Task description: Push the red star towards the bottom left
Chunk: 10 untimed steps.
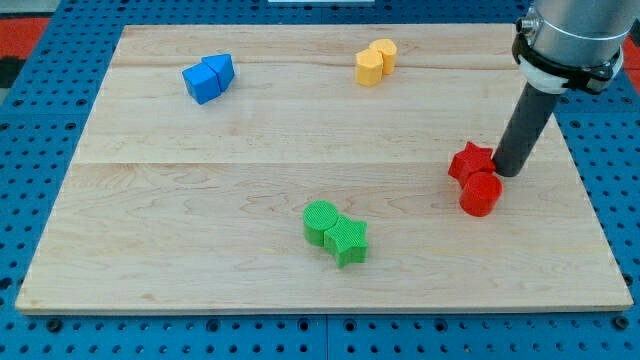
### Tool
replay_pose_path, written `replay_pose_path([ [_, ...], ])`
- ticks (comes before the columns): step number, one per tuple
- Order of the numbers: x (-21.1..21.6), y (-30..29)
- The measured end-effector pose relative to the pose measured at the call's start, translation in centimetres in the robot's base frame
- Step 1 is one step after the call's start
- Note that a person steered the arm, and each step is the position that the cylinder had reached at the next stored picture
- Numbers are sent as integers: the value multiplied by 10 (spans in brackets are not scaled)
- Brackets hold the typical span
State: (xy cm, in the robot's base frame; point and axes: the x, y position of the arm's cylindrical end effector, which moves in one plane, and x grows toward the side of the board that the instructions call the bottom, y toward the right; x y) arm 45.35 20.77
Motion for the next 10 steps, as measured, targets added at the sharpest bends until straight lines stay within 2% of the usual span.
replay_pose_path([
  [5,-20,19],
  [7,-73,37],
  [9,-24,14],
  [10,-8,-20],
])
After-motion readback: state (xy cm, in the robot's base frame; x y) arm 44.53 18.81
